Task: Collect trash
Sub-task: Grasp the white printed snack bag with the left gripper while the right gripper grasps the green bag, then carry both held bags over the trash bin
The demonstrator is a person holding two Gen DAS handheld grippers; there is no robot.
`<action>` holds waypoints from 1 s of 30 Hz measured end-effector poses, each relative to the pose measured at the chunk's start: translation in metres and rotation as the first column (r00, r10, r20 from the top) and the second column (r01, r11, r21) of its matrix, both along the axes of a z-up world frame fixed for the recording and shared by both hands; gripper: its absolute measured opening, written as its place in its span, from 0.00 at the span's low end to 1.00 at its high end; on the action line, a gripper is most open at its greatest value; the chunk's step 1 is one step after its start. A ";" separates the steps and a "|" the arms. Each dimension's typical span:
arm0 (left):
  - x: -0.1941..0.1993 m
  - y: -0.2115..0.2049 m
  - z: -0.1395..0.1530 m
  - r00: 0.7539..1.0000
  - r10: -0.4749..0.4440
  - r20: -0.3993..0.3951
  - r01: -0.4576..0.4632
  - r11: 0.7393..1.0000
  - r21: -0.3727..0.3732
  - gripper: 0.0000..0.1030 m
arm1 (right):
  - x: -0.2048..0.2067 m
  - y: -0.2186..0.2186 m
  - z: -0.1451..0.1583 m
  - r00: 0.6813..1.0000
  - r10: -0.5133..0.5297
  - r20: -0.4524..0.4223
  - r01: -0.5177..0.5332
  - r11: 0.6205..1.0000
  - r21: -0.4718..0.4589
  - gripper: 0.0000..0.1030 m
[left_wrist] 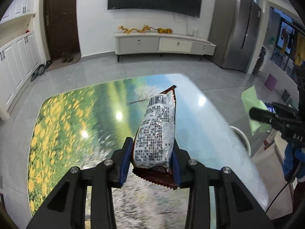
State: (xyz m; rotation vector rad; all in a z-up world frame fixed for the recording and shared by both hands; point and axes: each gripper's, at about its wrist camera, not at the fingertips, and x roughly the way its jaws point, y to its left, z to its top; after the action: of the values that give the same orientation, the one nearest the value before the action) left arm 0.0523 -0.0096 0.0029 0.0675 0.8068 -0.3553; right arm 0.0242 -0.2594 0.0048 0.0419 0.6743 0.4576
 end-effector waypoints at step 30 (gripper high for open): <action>0.033 -0.356 -0.065 0.877 -0.432 -0.210 0.456 0.886 0.085 0.37 | -0.032 -0.281 -0.103 0.803 -0.562 -0.198 0.577 0.816 0.027 0.40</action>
State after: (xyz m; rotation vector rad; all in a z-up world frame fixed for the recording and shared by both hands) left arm 0.0851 -0.3652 -0.0623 0.3542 0.9995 -0.7541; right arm -0.0079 -0.5408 -0.0980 0.3660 0.7819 -0.1081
